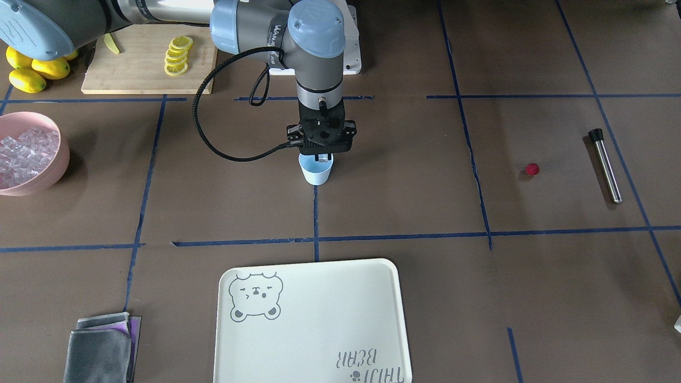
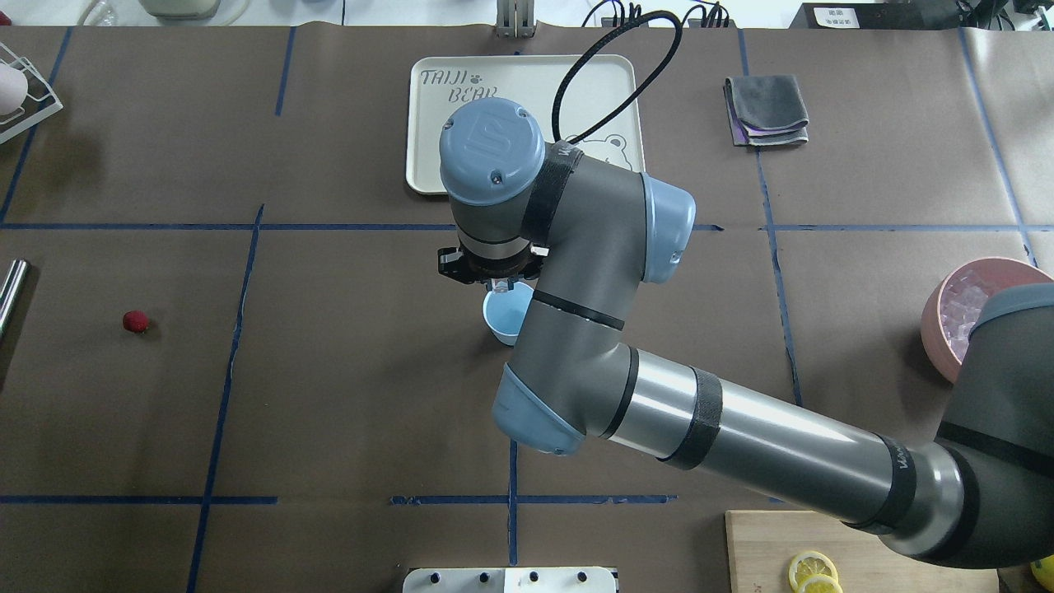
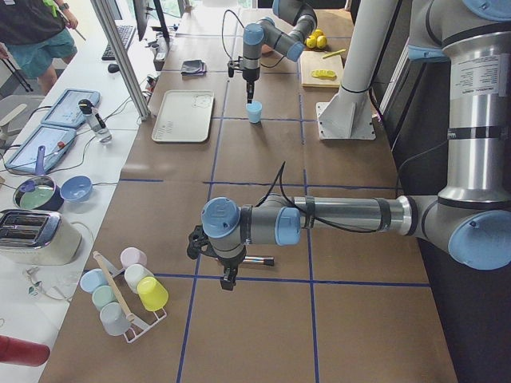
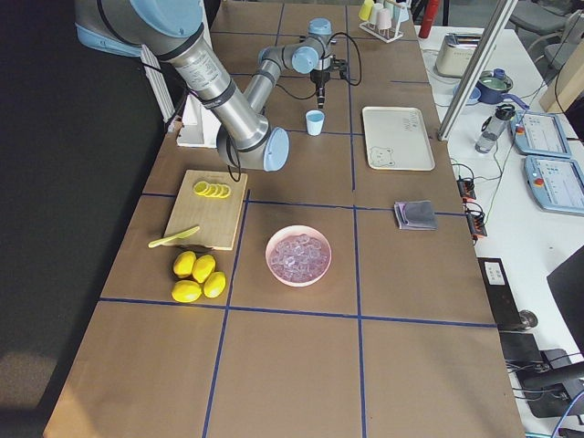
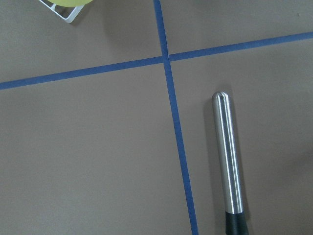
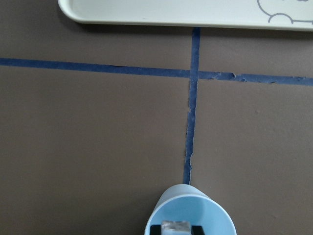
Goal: Mash ice and strawberries in cup
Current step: 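Open the right gripper to drop the ice cube into the cup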
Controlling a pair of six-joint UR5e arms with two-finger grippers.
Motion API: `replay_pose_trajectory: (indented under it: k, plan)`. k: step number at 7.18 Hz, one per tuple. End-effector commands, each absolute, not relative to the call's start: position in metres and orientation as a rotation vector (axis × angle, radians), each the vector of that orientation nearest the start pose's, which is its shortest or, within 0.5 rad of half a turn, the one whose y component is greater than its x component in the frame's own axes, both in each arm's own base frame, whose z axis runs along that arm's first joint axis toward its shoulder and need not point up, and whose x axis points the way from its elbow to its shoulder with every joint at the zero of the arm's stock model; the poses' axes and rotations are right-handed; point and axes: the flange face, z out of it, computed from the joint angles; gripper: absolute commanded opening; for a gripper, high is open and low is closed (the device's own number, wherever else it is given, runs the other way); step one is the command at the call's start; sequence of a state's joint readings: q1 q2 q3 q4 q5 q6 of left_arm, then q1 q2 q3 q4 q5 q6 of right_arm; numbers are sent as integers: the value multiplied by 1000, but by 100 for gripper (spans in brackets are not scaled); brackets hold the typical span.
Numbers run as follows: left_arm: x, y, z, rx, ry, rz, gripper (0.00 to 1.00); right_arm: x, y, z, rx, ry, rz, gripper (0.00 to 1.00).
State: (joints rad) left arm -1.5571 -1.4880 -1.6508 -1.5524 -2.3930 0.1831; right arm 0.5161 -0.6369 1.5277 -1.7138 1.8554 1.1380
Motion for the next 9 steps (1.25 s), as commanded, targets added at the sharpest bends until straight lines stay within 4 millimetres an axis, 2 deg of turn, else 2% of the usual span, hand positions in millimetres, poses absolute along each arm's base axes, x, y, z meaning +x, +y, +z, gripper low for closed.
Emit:
replay_pose_trajectory:
  k: [1, 2, 6, 8, 9]
  plan:
    - [-49, -457, 657, 45, 822, 186, 100, -581, -447, 131, 86, -764, -25, 89]
    - [-49, -457, 657, 44, 823, 185, 100, -581, -447, 133, 85, -762, -25, 99]
    - [-47, -458, 656, 45, 822, 191, 100, -575, -447, 126, 95, -778, -40, 99]
    - [-47, -458, 654, 47, 822, 190, 100, -542, -478, 131, 86, -791, -6, 99]
    - [-47, -458, 654, 47, 822, 190, 100, -504, -487, 152, 99, -806, -41, 99]
